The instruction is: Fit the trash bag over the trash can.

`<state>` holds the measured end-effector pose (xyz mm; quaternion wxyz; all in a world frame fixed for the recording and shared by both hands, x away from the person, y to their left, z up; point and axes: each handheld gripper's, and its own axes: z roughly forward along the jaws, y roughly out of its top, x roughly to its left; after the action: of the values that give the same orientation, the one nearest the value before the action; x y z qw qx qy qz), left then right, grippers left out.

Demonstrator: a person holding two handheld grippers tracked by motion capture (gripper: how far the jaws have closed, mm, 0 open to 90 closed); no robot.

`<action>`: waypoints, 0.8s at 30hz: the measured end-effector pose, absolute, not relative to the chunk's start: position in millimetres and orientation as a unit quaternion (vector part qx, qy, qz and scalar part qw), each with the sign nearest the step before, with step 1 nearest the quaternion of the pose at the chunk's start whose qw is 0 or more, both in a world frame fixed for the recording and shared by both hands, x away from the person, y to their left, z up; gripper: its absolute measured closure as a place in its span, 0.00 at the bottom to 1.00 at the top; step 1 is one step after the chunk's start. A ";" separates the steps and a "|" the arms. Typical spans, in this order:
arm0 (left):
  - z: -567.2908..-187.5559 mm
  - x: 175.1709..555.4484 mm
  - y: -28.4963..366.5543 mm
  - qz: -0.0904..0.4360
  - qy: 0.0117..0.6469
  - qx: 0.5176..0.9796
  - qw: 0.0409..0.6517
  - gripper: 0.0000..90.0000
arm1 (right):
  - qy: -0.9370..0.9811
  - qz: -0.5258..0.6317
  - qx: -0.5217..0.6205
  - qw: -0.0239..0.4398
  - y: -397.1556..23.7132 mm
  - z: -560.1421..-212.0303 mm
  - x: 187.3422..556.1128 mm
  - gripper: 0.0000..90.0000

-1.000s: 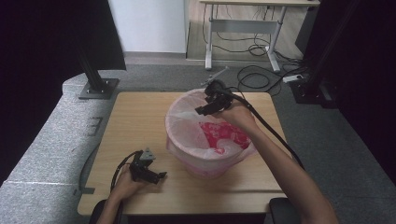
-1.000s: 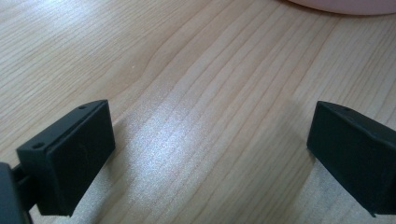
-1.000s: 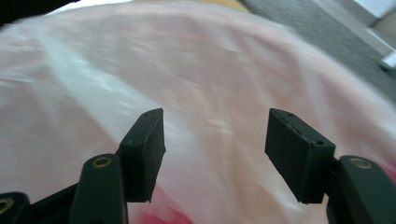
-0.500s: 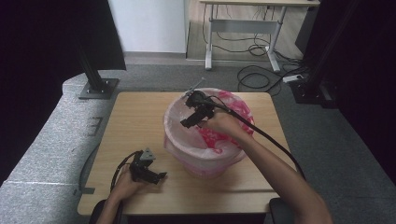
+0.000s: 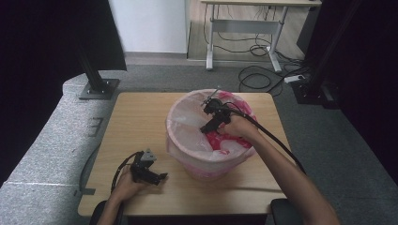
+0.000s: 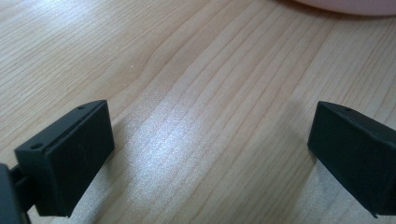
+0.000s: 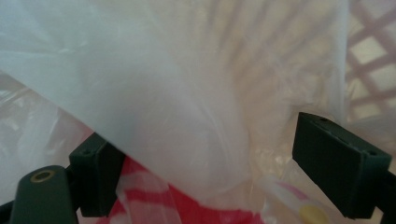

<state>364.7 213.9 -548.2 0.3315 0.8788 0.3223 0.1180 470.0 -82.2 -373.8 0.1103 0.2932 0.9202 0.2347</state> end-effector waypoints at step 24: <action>-548.3 364.4 213.8 0.117 0.323 0.878 0.332 0.00 | 0.906 0.353 0.216 0.087 -103.4 -302.3 444.3 0.00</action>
<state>364.4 213.8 -548.3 0.3321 0.8784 0.3230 0.1175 444.3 -103.4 -302.3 0.0865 0.2157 0.9063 0.3530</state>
